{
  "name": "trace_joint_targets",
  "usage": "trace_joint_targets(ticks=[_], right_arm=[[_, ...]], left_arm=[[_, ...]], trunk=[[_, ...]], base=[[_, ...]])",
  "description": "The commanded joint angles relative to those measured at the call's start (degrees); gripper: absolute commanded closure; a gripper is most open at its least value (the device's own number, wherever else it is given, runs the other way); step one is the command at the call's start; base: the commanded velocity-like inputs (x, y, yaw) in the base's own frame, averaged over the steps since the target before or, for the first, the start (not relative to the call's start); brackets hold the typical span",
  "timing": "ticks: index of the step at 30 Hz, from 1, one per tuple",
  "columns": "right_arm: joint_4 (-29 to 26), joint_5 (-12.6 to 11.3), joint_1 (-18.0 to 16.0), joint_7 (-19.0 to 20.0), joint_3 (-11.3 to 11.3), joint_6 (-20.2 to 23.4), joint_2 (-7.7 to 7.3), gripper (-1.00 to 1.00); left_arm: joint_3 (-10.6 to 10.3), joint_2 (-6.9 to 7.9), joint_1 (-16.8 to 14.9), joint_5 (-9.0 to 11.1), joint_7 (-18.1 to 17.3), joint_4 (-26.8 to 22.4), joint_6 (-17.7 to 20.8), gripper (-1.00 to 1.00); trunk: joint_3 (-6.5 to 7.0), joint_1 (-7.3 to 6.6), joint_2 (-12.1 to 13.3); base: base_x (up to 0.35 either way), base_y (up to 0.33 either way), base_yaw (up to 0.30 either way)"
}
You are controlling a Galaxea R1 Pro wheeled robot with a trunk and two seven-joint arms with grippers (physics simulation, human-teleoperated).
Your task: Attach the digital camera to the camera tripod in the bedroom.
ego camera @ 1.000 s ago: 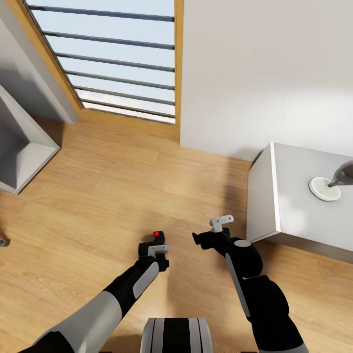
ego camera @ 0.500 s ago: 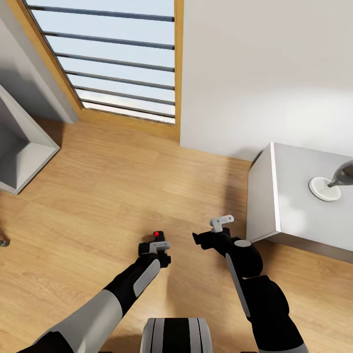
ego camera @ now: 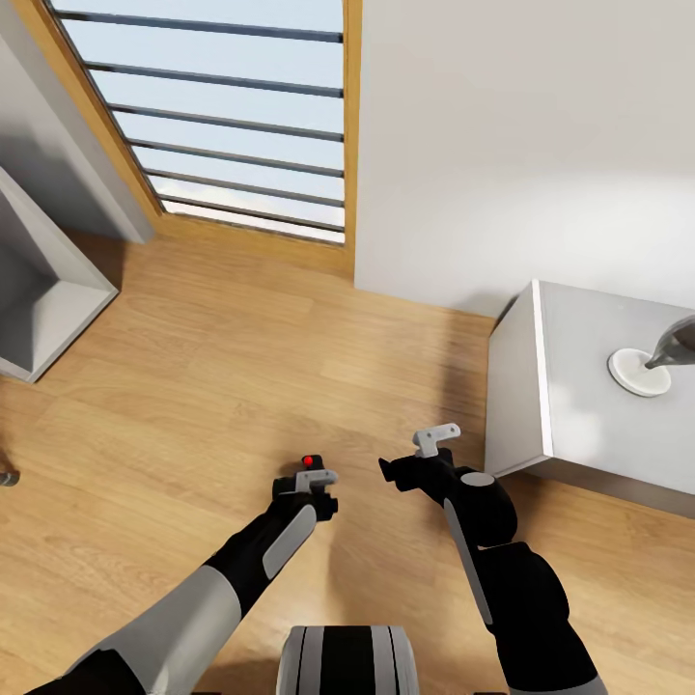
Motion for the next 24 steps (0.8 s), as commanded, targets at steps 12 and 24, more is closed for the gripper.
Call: trace_joint_targets(ticks=[12, 24], right_arm=[[-0.1, 0.6, 0.0, 0.5, -0.1, 0.3, 0.02, -1.0], [-0.1, 0.6, 0.0, 0.5, -0.1, 0.3, 0.02, -1.0]], left_arm=[[-0.2, 0.28, -0.5, 0.4, 1.4, -0.4, 0.2, -1.0], [-0.2, 0.45, -0.5, 0.4, 2.0, -0.4, 0.0, -1.0]], trunk=[[-2.03, 0.22, -0.1], [-3.8, 0.43, -0.2]], base=[[0.0, 0.0, 0.0], [0.0, 0.0, 0.0]])
